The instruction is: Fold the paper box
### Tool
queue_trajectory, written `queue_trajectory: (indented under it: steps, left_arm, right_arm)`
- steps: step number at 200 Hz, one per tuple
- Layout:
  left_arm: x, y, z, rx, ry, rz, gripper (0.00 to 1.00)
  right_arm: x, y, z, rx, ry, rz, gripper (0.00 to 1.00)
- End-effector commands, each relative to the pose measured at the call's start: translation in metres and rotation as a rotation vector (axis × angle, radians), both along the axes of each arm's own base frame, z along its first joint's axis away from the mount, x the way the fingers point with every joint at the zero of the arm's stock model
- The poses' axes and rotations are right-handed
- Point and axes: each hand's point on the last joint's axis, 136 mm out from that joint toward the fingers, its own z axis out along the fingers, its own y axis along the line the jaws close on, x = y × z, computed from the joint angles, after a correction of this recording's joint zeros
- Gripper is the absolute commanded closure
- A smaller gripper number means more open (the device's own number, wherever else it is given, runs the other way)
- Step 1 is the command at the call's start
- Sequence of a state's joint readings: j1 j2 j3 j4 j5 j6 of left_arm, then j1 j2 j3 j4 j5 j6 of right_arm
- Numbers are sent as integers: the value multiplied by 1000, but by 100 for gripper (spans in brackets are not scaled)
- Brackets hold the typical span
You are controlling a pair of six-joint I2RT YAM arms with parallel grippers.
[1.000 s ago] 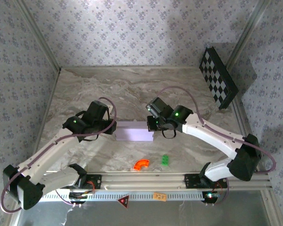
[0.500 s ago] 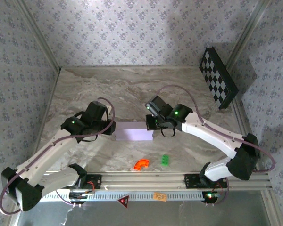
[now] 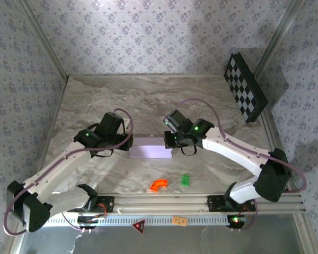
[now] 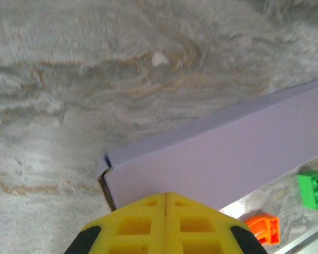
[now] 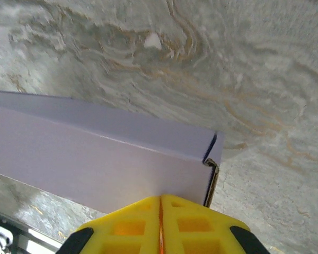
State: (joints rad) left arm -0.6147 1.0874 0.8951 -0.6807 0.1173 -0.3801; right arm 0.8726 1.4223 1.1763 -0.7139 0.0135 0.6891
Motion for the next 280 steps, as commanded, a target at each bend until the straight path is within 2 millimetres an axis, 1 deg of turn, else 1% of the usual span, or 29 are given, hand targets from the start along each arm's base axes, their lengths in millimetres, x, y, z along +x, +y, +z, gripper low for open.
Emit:
queue_trajectory:
  steps: [1, 15, 26, 44, 49, 50, 53, 68, 81, 98, 114, 139, 148, 155, 156, 158, 172, 185, 203, 218, 232, 239, 243, 246, 253, 260, 271, 280]
  left_arm:
    - [-13, 7, -25, 12, 84, 13, 98]
    - [-15, 9, -27, 5, 92, 18, 98]
    - [-12, 8, -18, -9, 72, 16, 98]
    - [-5, 4, 2, -35, 25, 13, 97]
    - [-3, 3, 8, -42, 10, 12, 96]
    - [-3, 2, 9, -43, 10, 11, 96]
    - [-2, 2, 12, -48, 0, 11, 96]
    - [4, 0, 27, -61, -33, 15, 94]
    - [7, -1, 31, -55, -43, 13, 94]
    - [9, 2, 27, -27, -35, 14, 94]
    - [7, 6, 17, 0, -10, 18, 94]
    - [1, 8, -1, 2, 34, 23, 95]
    - [-4, 9, -9, 0, 55, 25, 95]
    - [-7, 9, -16, -7, 72, 26, 95]
    - [-7, 9, -17, -7, 75, 26, 95]
    - [-9, 9, -19, -9, 79, 25, 95]
    - [-17, 12, -33, -13, 120, 37, 96]
    - [-21, 16, -41, -5, 141, 46, 97]
    - [-23, 19, -44, 2, 145, 51, 98]
    - [-20, 17, -35, -8, 123, 49, 98]
    - [-11, 13, -15, -34, 74, 51, 96]
    - [-6, 10, -1, -63, 41, 56, 93]
    - [-4, 9, 6, -80, 27, 57, 91]
    - [-3, 8, 11, -91, 16, 59, 90]
    - [5, 2, 28, -138, -38, 62, 88]
    - [9, 1, 40, -165, -68, 67, 84]
    - [12, 1, 50, -188, -95, 79, 76]
    - [13, 3, 53, -189, -103, 91, 70]
  right_arm:
    - [-14, -17, -39, -91, 98, -10, 91]
    - [-17, -18, -43, -95, 118, -5, 92]
    - [-15, -16, -37, -93, 109, 0, 92]
    - [-7, -10, -20, -75, 74, 12, 92]
    - [-6, -10, -19, -78, 71, 17, 92]
    - [-4, -7, -13, -65, 59, 18, 92]
    - [0, -4, -5, -52, 44, 19, 92]
    - [6, 1, 10, -31, 14, 26, 92]
    - [11, 2, 18, -25, -2, 26, 92]
    - [13, 0, 21, -28, -11, 18, 91]
    - [14, -6, 15, -50, -3, 5, 91]
    - [12, -16, -4, -79, 31, -11, 91]
    - [9, -20, -14, -90, 50, -18, 92]
    - [9, -19, -18, -87, 60, -19, 92]
    - [6, -22, -24, -99, 73, -20, 92]
    - [3, -25, -30, -110, 86, -21, 92]
    - [-3, -31, -44, -130, 122, -34, 94]
    - [-6, -33, -52, -134, 140, -40, 94]
    - [-7, -34, -51, -135, 140, -41, 95]
    - [-4, -31, -45, -119, 128, -40, 95]
    - [1, -24, -30, -88, 104, -25, 95]
    - [4, -19, -21, -64, 89, -15, 94]
    - [5, -17, -20, -55, 88, -10, 93]
    - [10, -11, -7, -25, 64, -6, 92]
    - [15, -7, 4, 6, 44, -4, 90]
    - [18, -4, 13, 31, 28, -5, 86]
    - [21, -3, 27, 66, 4, -11, 83]
    - [23, -4, 34, 85, -9, -17, 81]
